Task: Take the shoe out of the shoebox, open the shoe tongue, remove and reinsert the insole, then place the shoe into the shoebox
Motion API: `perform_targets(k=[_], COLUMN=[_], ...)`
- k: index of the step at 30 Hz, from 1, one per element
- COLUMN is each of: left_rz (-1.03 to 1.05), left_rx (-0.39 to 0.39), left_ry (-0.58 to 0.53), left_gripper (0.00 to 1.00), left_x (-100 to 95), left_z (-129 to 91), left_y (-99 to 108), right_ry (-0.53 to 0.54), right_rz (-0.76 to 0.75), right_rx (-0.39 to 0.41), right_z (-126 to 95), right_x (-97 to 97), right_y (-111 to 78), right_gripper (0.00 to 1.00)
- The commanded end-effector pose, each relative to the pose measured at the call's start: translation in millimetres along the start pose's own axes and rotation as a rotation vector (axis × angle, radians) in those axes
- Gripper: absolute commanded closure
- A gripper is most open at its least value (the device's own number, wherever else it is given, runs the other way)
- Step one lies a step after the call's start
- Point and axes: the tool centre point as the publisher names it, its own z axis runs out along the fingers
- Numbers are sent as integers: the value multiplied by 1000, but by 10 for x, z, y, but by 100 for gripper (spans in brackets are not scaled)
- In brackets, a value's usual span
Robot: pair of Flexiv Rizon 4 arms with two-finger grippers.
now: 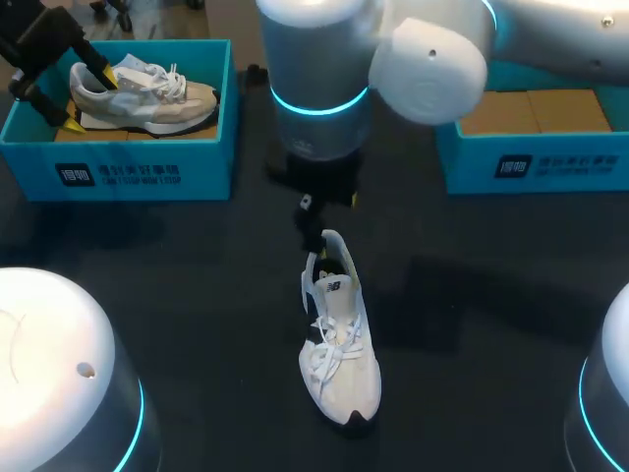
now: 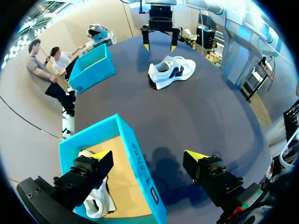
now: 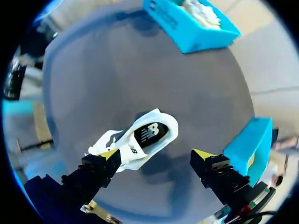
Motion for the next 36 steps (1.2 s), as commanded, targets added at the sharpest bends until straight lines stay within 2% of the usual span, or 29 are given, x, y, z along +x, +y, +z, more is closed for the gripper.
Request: perform_targets(k=[1,5,6,9,12,17,20,28,36], left_rz=[0,0,0,0,0,0,0,0,0], left_rx=[-2,-2,-2,-2,-2,-2,-2,-2,-2], left_ry=[2,2,2,2,2,2,2,2,2], left_gripper=[0,0,0,0,0,0,0,0,0], left_x=[-1,-1,-1,-1,-1,-1,-1,-1,-1], left_z=[-6,-6,-6,-6,-6,-6,-6,-6,-6], left_y=[3,3,3,3,3,3,3,3,3], right_ry=[26,26,10,-5,-8,-32,-22,-12,-28], right_rz=[-703,-703,-725,-762,-771,-752,-734,-635,-571], right_rx=[-5,-5,25,45,23,-12,-20,23,19], right_z=[2,2,28,119,184,266,320,477,688], right_x=[-1,-1,-10,-131,-262,-356,-371,-343,-435], right_y=[2,2,36,84,96,114,161,247,318], right_gripper=[0,0,0,0,0,0,0,0,0])
